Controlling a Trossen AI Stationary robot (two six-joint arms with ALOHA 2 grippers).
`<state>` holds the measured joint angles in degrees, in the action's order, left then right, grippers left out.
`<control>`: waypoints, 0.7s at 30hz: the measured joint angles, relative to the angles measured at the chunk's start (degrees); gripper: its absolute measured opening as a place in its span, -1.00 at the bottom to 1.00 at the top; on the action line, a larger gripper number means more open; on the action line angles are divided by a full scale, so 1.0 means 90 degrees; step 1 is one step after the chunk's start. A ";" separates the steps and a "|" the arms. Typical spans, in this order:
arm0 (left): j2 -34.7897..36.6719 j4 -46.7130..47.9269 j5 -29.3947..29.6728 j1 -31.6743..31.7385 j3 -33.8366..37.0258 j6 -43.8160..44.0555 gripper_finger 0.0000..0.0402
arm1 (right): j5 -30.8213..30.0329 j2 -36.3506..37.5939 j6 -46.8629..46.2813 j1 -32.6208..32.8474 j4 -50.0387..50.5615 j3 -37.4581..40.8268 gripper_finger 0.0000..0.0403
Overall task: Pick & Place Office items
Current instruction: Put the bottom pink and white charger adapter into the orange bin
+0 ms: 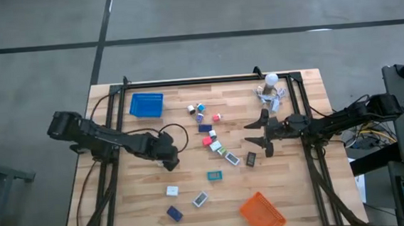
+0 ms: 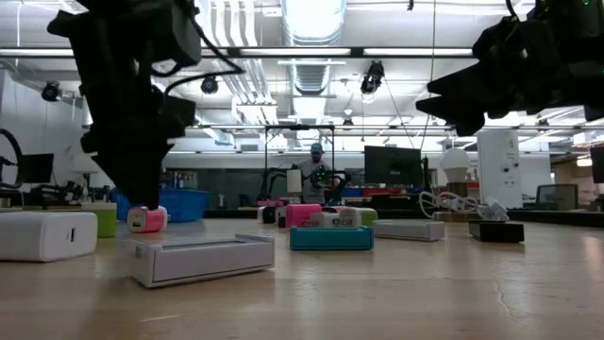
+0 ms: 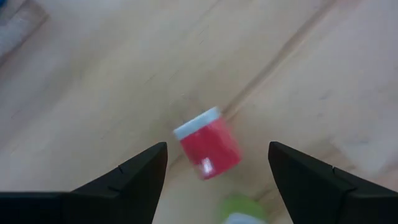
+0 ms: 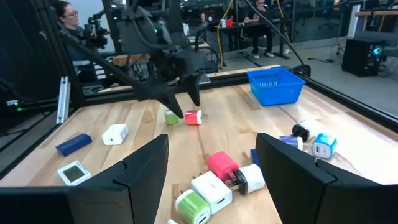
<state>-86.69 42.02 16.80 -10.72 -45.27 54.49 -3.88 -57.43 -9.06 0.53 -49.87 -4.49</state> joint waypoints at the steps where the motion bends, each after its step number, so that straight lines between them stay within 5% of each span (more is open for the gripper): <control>1: -0.0046 0.0033 0.0002 0.0023 0.0002 0.0027 0.42 | -0.0001 0.0000 0.0002 0.0014 -0.0002 0.0000 0.18; 21: -0.0380 -0.0786 -0.0196 0.0235 0.0063 -0.0100 0.42 | -0.0020 0.0002 -0.0119 0.0124 -0.0010 0.0000 0.18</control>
<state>-90.11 34.95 15.04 -8.61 -44.71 53.59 -4.05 -57.41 -10.13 1.65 -49.95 -4.49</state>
